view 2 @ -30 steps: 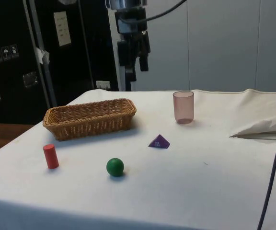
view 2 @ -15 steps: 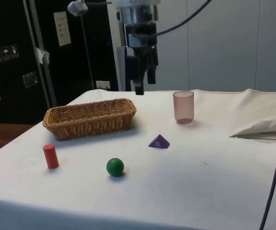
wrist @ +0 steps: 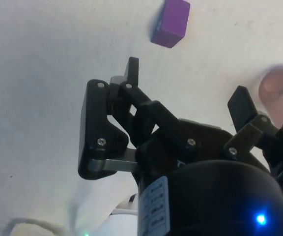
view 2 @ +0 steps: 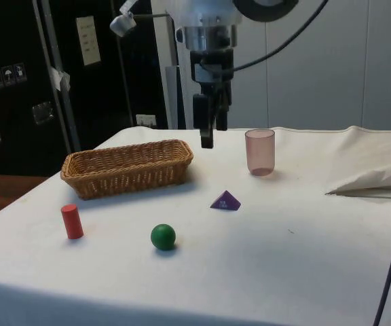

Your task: Pick up the triangular block and place it into the basket.

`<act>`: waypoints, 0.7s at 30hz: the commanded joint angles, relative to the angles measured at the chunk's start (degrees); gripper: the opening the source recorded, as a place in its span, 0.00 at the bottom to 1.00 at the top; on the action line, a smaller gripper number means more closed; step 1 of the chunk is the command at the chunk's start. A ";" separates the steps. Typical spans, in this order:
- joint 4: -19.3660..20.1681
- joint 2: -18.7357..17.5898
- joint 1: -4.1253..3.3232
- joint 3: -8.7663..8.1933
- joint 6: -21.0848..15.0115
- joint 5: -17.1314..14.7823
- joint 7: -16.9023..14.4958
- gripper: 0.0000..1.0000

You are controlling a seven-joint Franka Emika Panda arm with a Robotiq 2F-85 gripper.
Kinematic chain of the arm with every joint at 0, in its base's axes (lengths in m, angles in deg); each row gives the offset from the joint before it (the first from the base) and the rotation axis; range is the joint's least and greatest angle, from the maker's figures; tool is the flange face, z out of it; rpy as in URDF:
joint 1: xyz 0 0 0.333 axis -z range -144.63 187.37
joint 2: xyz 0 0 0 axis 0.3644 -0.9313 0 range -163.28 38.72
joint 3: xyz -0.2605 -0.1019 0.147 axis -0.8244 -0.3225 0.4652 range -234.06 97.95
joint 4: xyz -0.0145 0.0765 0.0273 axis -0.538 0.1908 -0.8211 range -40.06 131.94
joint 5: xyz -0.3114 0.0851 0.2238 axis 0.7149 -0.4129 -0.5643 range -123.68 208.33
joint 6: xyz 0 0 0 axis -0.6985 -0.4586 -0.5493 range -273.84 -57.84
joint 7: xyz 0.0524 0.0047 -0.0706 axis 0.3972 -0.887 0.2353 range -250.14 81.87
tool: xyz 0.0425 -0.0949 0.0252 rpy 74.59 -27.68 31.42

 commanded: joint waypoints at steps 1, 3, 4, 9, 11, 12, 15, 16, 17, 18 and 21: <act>0.34 -0.40 0.29 0.06 -1.60 1.55 1.20 1.00; 0.57 -0.57 0.29 0.00 -2.12 1.72 1.38 1.00; 0.74 -0.80 0.29 0.00 -2.64 1.83 1.49 1.00; 2.12 -2.23 0.34 -0.17 -6.13 2.64 1.95 1.00; 2.29 -2.52 0.34 -0.17 -6.65 2.69 2.01 1.00; 2.46 -2.75 0.34 -0.23 -7.22 2.75 2.01 1.00; 3.15 -3.78 0.29 -0.34 -9.17 2.75 2.01 1.00; 3.44 -4.76 0.23 -0.34 -10.43 2.64 1.89 1.00; 3.55 -5.21 0.23 -0.40 -11.00 2.52 1.83 1.00; 3.61 -5.73 0.17 -0.46 -11.52 2.41 1.78 1.00; 3.72 -6.25 0.00 -0.29 -11.57 1.03 0.74 1.00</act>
